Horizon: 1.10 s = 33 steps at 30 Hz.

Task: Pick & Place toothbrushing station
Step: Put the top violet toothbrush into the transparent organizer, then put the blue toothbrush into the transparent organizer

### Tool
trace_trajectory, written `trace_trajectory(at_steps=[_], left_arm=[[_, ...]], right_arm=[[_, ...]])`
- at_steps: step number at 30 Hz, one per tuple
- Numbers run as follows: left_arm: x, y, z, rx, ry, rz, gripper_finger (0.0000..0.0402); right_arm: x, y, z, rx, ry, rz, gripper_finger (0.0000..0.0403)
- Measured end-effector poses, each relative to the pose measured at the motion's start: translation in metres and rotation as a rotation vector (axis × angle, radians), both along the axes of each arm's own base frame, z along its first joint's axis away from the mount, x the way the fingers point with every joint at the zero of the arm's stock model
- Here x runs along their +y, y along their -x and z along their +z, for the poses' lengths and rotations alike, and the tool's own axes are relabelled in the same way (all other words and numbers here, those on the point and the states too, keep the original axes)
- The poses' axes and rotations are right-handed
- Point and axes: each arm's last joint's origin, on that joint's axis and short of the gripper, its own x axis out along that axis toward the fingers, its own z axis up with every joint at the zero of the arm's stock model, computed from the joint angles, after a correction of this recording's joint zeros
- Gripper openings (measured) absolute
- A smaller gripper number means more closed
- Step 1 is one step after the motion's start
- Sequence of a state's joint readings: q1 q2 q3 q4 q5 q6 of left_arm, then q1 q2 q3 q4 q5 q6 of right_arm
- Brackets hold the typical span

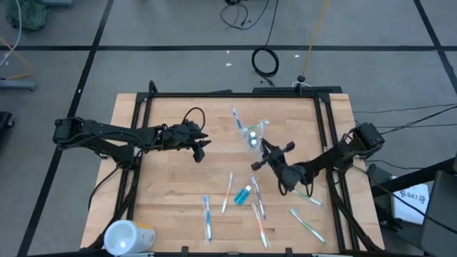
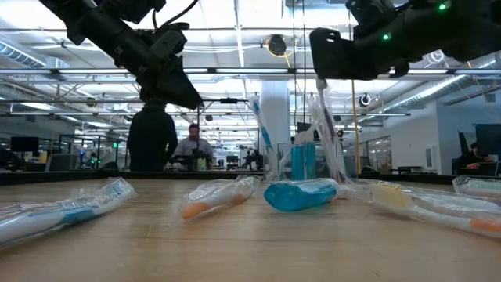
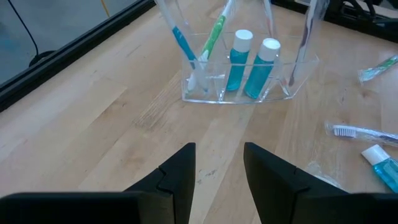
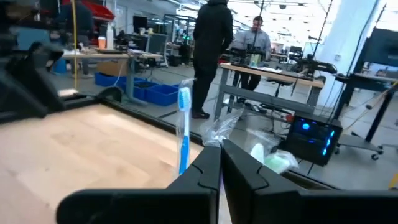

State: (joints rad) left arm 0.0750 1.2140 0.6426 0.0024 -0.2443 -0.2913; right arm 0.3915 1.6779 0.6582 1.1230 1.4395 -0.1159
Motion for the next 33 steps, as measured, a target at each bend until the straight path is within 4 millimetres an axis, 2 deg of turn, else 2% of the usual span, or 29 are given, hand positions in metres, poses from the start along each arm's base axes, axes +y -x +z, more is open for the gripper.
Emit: trace_trajectory(at_steps=[4,17,28,33], left_arm=[[0.0,0.0,0.0,0.0,0.0,0.0,0.0141],[0.0,0.0,0.0,-0.003,0.007,0.005,0.0141],[0.0,0.0,0.0,-0.01,0.024,0.015,0.0141],[-0.001,0.0,0.0,-0.011,0.026,0.012,0.0141]], right_arm=[[0.004,0.003,-0.003,0.021,0.009,0.017,0.0001],[0.001,0.009,-0.013,0.087,0.04,0.019,0.0019],[0.0,0.011,0.007,0.119,0.103,0.014,0.0107],[-0.002,0.017,0.025,0.138,0.138,0.004,0.014]])
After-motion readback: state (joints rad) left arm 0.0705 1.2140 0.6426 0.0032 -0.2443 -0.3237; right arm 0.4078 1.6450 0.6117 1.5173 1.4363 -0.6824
